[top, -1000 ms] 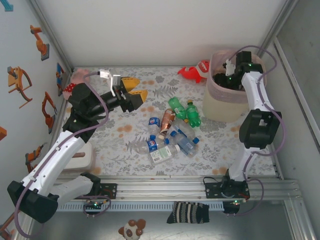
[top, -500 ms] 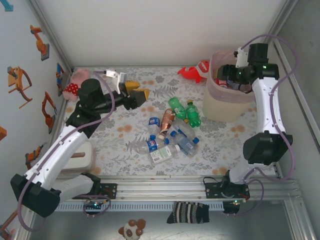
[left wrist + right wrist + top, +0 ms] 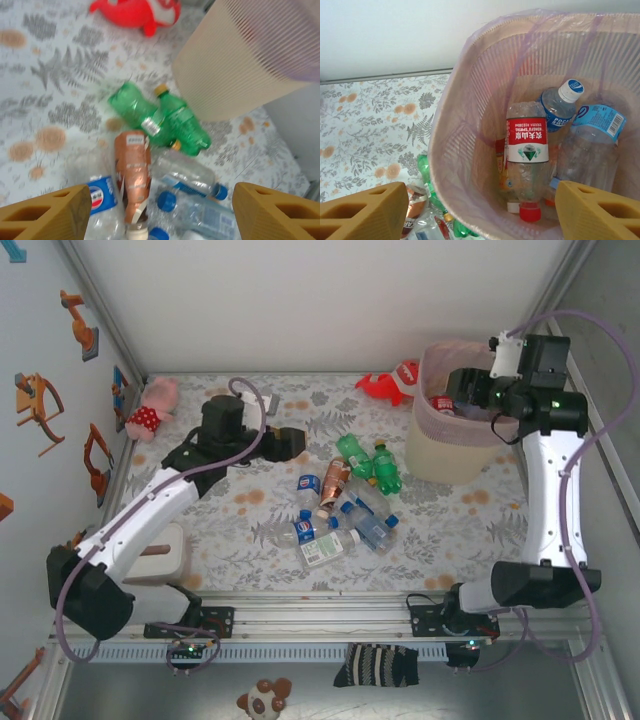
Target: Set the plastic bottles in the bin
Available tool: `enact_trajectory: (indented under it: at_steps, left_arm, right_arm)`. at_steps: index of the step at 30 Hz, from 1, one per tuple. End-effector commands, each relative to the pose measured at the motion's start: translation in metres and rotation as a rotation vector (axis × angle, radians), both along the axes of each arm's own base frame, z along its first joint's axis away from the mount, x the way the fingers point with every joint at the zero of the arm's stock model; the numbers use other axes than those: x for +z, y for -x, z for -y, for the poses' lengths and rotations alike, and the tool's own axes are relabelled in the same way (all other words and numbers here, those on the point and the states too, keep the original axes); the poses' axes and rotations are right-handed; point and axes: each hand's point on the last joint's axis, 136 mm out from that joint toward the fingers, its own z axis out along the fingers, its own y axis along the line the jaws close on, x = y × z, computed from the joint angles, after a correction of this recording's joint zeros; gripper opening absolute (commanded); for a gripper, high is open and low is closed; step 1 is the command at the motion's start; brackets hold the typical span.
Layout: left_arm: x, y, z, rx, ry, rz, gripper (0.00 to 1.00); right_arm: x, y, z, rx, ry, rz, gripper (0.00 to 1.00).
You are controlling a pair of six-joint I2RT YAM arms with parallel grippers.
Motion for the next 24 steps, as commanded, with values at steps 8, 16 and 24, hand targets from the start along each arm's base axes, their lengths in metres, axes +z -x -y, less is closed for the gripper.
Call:
enact_trajectory:
  at_steps: [8,16,24]
  left_arm:
    - [-0.073,0.008,0.0,0.054,-0.201,-0.208,0.73]
    - [-0.122,0.002,0.015,0.013,-0.251,-0.304,0.73]
    - [-0.161,-0.005,0.021,0.005,-0.284,-0.376,0.73]
  right_arm:
    - [-0.003,0.01,-0.004,0.006,-0.016,0.01,0.76]
    - [-0.006,0.013,-0.005,0.011,-0.013,0.01,0.76]
    - [-0.005,0.014,-0.006,0.014,-0.015,0.011,0.76]
